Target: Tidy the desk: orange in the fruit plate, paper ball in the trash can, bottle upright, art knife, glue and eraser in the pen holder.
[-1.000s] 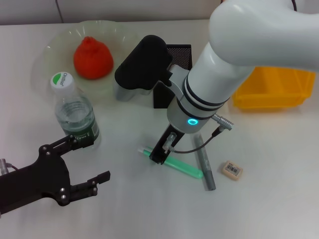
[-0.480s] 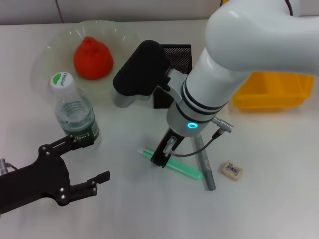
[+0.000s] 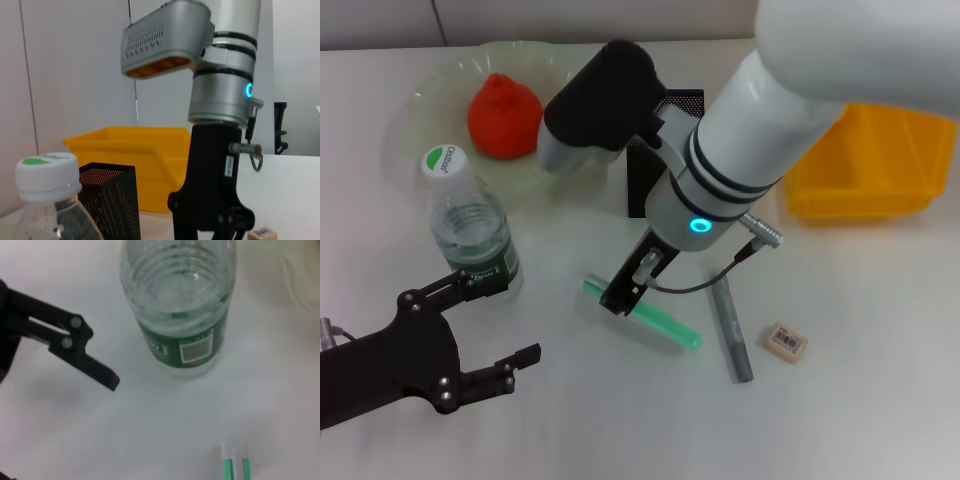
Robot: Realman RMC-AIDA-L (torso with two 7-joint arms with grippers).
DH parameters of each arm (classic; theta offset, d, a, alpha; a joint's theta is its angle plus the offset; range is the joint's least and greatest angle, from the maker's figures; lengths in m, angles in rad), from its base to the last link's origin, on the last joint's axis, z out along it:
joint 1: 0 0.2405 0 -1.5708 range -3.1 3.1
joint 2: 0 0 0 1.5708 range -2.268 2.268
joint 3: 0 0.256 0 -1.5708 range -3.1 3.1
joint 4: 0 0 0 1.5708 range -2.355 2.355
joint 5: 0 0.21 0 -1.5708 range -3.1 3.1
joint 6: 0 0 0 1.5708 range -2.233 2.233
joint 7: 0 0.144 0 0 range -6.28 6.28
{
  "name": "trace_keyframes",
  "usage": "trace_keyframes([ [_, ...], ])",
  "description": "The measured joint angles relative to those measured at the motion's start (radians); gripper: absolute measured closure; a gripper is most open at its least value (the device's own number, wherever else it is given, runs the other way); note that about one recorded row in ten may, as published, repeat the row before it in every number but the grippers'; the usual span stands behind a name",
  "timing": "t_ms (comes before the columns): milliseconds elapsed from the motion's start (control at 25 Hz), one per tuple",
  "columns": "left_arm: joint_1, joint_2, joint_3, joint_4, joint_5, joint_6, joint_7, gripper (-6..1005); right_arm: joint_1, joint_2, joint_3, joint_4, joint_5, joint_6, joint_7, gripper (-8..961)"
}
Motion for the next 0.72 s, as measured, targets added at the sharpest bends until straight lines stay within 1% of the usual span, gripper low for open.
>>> trace_keyframes([
  [40, 0.0, 0.0, 0.0, 0.0, 0.0, 0.0, 0.0, 186, 0.0, 0.0, 0.0, 0.0, 0.0, 0.0, 0.0, 778],
  [80, 0.0, 0.0, 0.003, 0.002, 0.0, 0.002, 0.0, 186, -0.018, -0.002, 0.046, -0.028, -0.016, -0.025, -0.011, 778],
  [120, 0.0, 0.0, 0.003, 0.002, 0.0, 0.002, 0.0, 186, -0.018, -0.002, 0.046, -0.028, -0.016, -0.025, -0.011, 777],
  [160, -0.001, 0.0, 0.007, 0.003, 0.0, 0.003, 0.0, 186, -0.029, -0.003, 0.078, -0.042, -0.025, -0.041, -0.021, 777],
  [200, -0.003, 0.0, 0.017, 0.003, 0.001, 0.005, 0.0, 186, -0.053, -0.004, 0.148, -0.07, -0.04, -0.065, -0.041, 777],
  [240, -0.003, 0.0, 0.017, 0.003, 0.001, 0.005, 0.0, 186, -0.053, -0.004, 0.148, -0.07, -0.04, -0.065, -0.041, 777],
  [280, -0.007, 0.001, 0.031, 0.005, 0.002, 0.007, 0.0, 186, -0.084, -0.005, 0.223, -0.111, -0.061, -0.08, -0.058, 777],
  [320, -0.007, 0.001, 0.031, 0.005, 0.002, 0.007, 0.0, 186, -0.084, -0.005, 0.223, -0.111, -0.061, -0.08, -0.058, 777],
  [360, -0.008, 0.001, 0.037, 0.006, 0.004, 0.008, -0.001, 186, -0.104, -0.005, 0.255, -0.139, -0.076, -0.084, -0.065, 777],
  [400, -0.013, 0.001, 0.042, 0.006, 0.012, 0.008, -0.004, 186, -0.148, -0.006, 0.321, -0.206, -0.094, -0.086, -0.082, 774],
  [440, -0.013, 0.001, 0.042, 0.006, 0.012, 0.008, -0.004, 186, -0.148, -0.006, 0.321, -0.206, -0.094, -0.086, -0.082, 772],
  [520, -0.019, 0.001, 0.042, 0.003, 0.024, 0.007, -0.007, 186, -0.192, -0.006, 0.385, -0.282, -0.095, -0.086, -0.106, 767],
  [560, -0.023, 0.001, 0.042, 0.001, 0.032, 0.007, -0.008, 186, -0.23, -0.005, 0.43, -0.342, -0.079, -0.082, -0.13, 764],
  [600, -0.024, 0.001, 0.042, -0.001, 0.039, 0.007, -0.008, 186, -0.288, -0.004, 0.487, -0.418, -0.031, -0.065, -0.174, 762],
  [640, -0.024, 0.001, 0.042, -0.001, 0.039, 0.007, -0.008, 186, -0.288, -0.004, 0.487, -0.418, -0.031, -0.065, -0.174, 759],
  [680, -0.025, 0.002, 0.042, -0.002, 0.042, 0.007, -0.008, 186, -0.346, -0.003, 0.54, -0.47, 0.077, -0.03, -0.256, 757],
  [720, -0.025, 0.002, 0.042, -0.002, 0.042, 0.007, -0.008, 186, -0.346, -0.003, 0.54, -0.47, 0.077, -0.03, -0.256, 754],
])
